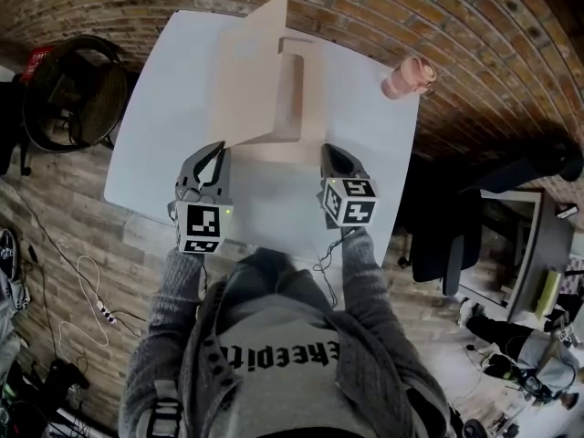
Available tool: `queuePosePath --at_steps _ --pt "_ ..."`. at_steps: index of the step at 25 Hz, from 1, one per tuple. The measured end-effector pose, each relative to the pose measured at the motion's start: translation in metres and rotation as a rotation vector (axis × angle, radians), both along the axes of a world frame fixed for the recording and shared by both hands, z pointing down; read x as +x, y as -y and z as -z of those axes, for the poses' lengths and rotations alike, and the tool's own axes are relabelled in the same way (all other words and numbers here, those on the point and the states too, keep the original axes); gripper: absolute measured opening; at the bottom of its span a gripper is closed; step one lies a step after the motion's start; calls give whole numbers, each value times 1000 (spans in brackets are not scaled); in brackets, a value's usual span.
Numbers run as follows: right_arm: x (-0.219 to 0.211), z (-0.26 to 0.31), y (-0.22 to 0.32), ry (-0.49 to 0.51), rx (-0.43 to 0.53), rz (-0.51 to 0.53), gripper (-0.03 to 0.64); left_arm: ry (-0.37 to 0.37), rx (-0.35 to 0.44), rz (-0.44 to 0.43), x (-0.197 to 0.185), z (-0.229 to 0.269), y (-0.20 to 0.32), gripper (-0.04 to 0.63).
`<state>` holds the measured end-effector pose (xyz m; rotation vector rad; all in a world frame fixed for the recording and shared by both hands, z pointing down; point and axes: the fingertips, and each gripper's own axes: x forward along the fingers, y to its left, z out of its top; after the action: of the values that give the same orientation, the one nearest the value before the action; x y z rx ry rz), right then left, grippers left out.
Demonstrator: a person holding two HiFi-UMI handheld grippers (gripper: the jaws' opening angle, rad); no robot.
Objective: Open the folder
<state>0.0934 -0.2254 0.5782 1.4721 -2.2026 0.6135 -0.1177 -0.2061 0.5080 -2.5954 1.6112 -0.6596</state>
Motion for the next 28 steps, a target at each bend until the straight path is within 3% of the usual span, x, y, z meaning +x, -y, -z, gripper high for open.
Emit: queuePosePath --at_steps 7,10,21,28 --pt "0 1 1 -9 2 1 3 -236 -75 242 -54 3 0 11" --pt "-1 1 0 -15 3 2 3 -293 -103 313 -73 0 0 10" --pt "-2 2 0 -22 5 -3 3 -378 -193 486 -116 -27 -4 9" --pt "-2 3 -1 -31 9 -6 3 -360 -234 533 -128 -43 -8 9"
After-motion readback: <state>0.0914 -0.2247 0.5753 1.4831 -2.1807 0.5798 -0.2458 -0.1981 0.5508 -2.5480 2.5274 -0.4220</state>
